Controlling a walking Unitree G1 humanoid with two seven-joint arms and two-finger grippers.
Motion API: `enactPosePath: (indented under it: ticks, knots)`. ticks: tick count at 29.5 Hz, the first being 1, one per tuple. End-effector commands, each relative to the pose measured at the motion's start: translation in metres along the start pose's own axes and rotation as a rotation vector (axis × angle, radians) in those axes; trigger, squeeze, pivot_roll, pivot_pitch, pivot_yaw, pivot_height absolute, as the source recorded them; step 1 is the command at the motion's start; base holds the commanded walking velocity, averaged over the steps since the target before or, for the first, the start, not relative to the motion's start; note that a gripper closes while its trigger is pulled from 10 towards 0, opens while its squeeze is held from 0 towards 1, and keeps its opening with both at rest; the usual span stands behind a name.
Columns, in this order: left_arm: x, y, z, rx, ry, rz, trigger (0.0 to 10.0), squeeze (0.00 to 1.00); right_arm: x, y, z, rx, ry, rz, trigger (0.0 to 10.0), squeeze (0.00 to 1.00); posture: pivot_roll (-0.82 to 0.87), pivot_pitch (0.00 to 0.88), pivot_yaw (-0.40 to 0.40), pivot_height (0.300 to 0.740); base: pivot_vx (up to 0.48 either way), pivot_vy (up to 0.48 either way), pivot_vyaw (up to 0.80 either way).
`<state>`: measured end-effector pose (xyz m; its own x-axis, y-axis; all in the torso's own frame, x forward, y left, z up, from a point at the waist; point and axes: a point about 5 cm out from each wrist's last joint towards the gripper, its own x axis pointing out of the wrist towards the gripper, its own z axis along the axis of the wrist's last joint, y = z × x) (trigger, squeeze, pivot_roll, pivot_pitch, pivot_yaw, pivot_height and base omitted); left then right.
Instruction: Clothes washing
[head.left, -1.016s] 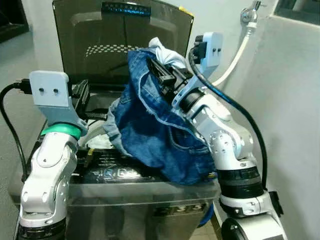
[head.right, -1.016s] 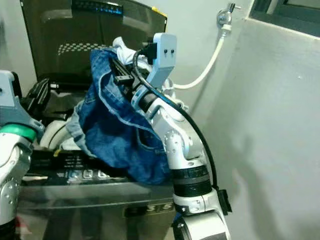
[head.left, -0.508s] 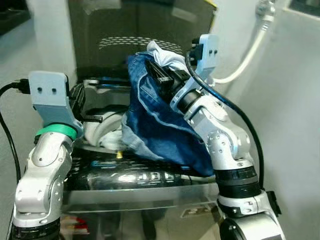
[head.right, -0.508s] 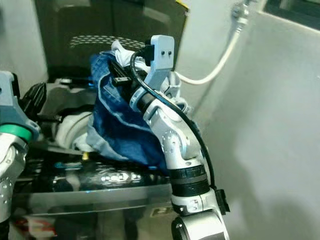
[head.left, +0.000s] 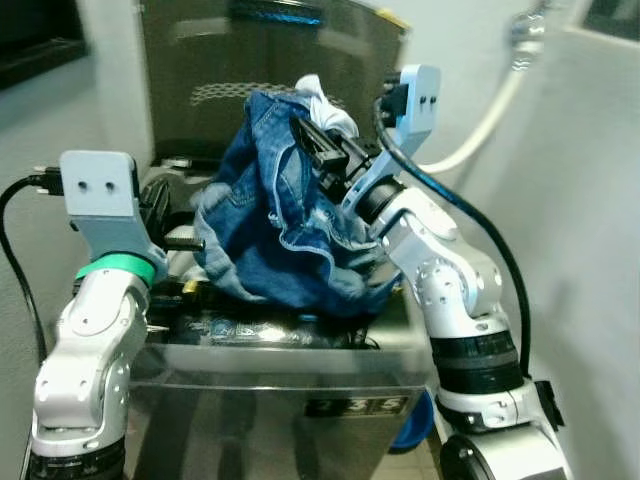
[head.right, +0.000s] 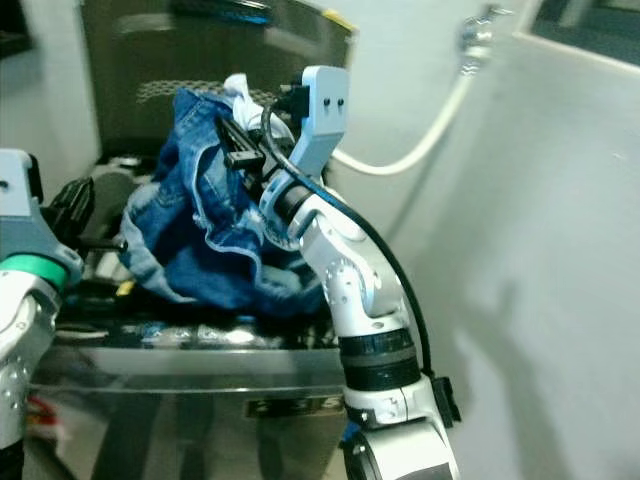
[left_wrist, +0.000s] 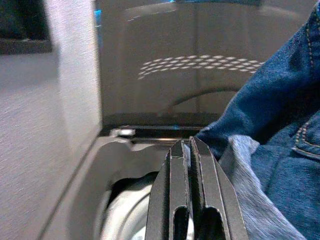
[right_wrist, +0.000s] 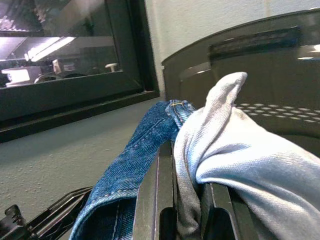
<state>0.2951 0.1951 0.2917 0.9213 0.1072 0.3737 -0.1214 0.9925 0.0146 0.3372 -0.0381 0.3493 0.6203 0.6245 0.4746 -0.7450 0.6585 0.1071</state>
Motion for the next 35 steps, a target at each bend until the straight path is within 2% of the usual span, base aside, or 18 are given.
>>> enactPosePath:
  ticks: [1,7,13,16,19,21,22,24,26,27,28,29,30,33,35]
  knots:
    - [-0.002,0.004,-0.002,0.023,0.008,0.026,10.0,0.0,0.009,0.012,0.007,-0.006,-0.027,0.058,10.0,0.0,0.06,0.012,-0.04,0.74,0.0,0.0,0.0]
    - [-0.004,0.006,-0.001,0.023,0.005,0.038,10.0,0.0,0.017,0.021,-0.002,-0.006,0.01,0.114,10.0,0.0,0.07,0.01,-0.058,0.74,0.0,0.0,0.0]
    - [-0.006,0.005,0.0,0.015,0.003,0.037,10.0,0.0,0.022,0.024,-0.007,0.002,0.026,0.128,10.0,0.0,0.08,0.009,-0.075,0.74,0.0,0.0,0.0]
    - [-0.009,0.007,0.002,0.019,-0.006,0.041,10.0,0.0,0.028,0.026,-0.008,0.02,0.027,0.138,10.0,0.0,0.09,0.01,-0.086,0.74,0.0,0.48,0.0]
    - [-0.01,0.009,0.002,0.02,-0.007,0.048,10.0,0.0,0.042,0.032,0.001,0.028,0.003,0.174,10.0,0.0,0.09,0.012,-0.079,0.74,0.0,0.48,0.0]
    - [-0.01,0.008,0.002,0.03,-0.008,0.039,10.0,0.0,0.058,0.035,0.035,0.089,-0.109,0.207,10.0,0.0,0.08,0.016,-0.074,0.74,0.0,0.0,0.0]
    - [-0.01,0.008,0.002,0.03,-0.008,0.039,10.0,0.0,0.058,0.035,0.035,0.089,-0.109,0.207,10.0,0.0,0.08,0.016,-0.074,0.74,0.0,0.0,0.0]
    - [-0.009,0.006,0.002,0.037,-0.007,0.032,10.0,0.0,0.07,0.034,0.074,0.155,-0.242,0.21,10.0,0.0,0.08,0.021,-0.073,0.74,0.0,0.0,0.0]
    - [-0.009,0.005,0.001,0.043,0.0,0.03,10.0,0.0,0.076,0.024,0.108,0.254,-0.361,0.155,10.0,0.0,0.09,0.029,-0.073,0.74,0.0,0.0,0.0]
    - [-0.01,0.004,0.001,0.056,0.008,0.015,10.0,0.0,0.077,0.014,0.12,0.253,-0.396,0.102,10.0,0.0,0.1,0.037,-0.071,0.74,0.0,0.0,0.0]
    - [-0.01,0.004,0.001,0.056,0.008,0.015,10.0,0.0,0.077,0.014,0.12,0.253,-0.396,0.102,10.0,0.0,0.1,0.037,-0.071,0.74,0.0,0.0,0.0]
    - [-0.011,0.003,0.001,0.066,0.012,0.004,10.0,0.0,0.077,0.008,0.127,0.245,-0.415,0.068,10.0,0.0,0.1,0.037,-0.071,0.74,0.0,0.0,0.0]
    - [-0.012,0.002,0.001,0.073,0.016,-0.01,10.0,0.0,0.077,0.001,0.124,0.186,-0.402,0.026,10.0,0.0,0.1,0.041,-0.07,0.74,0.0,0.0,0.0]
    - [-0.012,0.001,0.0,0.077,0.018,-0.019,10.0,0.0,0.077,-0.002,0.122,0.145,-0.39,0.001,10.0,0.0,0.1,0.041,-0.07,0.74,0.0,0.0,0.0]
    - [-0.013,0.0,0.0,0.088,0.026,-0.055,10.0,0.0,0.075,-0.015,0.083,-0.057,-0.232,-0.079,10.0,0.0,0.1,0.044,-0.069,0.74,0.0,0.0,0.0]
